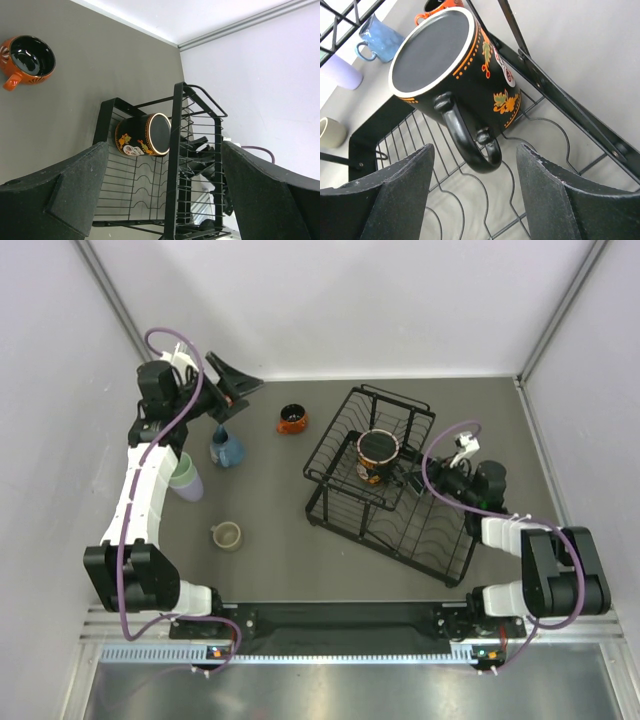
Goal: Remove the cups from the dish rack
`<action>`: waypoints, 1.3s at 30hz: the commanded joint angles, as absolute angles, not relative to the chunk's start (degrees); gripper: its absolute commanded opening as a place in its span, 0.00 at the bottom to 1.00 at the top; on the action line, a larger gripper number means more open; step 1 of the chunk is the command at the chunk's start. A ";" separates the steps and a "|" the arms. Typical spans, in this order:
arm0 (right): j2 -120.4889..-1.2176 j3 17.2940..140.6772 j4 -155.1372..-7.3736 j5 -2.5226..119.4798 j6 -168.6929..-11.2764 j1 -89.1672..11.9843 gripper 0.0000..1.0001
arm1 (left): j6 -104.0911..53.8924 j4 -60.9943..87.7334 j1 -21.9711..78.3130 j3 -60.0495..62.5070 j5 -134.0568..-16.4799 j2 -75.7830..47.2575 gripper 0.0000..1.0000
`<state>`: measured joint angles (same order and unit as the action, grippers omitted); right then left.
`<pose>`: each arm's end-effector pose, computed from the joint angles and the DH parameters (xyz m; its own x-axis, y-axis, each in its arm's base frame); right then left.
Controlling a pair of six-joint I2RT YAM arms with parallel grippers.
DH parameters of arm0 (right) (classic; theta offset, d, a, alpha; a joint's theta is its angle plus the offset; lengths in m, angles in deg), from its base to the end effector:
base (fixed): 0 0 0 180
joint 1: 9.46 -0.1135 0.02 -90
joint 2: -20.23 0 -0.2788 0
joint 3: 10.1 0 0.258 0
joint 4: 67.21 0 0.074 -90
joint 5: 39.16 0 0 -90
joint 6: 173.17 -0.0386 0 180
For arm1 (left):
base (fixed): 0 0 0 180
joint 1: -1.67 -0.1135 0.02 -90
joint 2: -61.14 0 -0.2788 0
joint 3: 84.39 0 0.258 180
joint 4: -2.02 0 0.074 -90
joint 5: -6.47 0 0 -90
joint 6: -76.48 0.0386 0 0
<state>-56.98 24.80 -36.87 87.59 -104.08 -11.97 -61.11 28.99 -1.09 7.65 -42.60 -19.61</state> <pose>0.2505 0.0341 0.1899 -0.4148 0.2681 -0.8695 -0.5051 0.7271 0.4651 0.3284 -0.0095 0.4113 -0.6204 -0.5884 -0.5186 0.2011 0.5198 -0.8303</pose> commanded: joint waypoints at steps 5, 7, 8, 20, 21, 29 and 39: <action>-62.12 27.26 -26.96 89.69 -107.16 -13.15 0.66 | -64.05 23.39 -2.02 7.73 -40.99 -17.96 0.99; -62.39 26.56 -26.34 88.99 -106.55 -14.20 0.66 | -65.19 21.29 -1.93 6.15 -41.08 -17.43 0.99; -62.65 26.64 -26.69 88.72 -106.03 -14.56 0.66 | -65.81 20.93 -2.02 5.88 -40.82 -17.52 0.99; -67.92 28.32 -24.41 82.75 -104.96 -19.13 0.62 | -65.99 21.10 -2.28 6.93 -40.90 -17.96 0.99; -67.84 27.44 -23.02 82.22 -105.40 -19.22 0.61 | -65.99 21.36 -2.46 7.10 -40.73 -18.22 0.99; -64.42 25.94 -22.48 81.25 -103.12 -19.22 0.32 | -66.17 21.80 -2.55 7.55 -40.81 -18.05 0.99; -58.88 23.48 -23.88 82.92 -101.37 -19.22 0.08 | -66.78 21.01 -2.64 6.14 -40.29 -17.61 0.99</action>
<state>-62.60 24.37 -26.95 82.74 -102.81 -19.22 -66.21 24.71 -2.32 5.99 -41.71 -19.56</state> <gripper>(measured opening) 0.220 0.986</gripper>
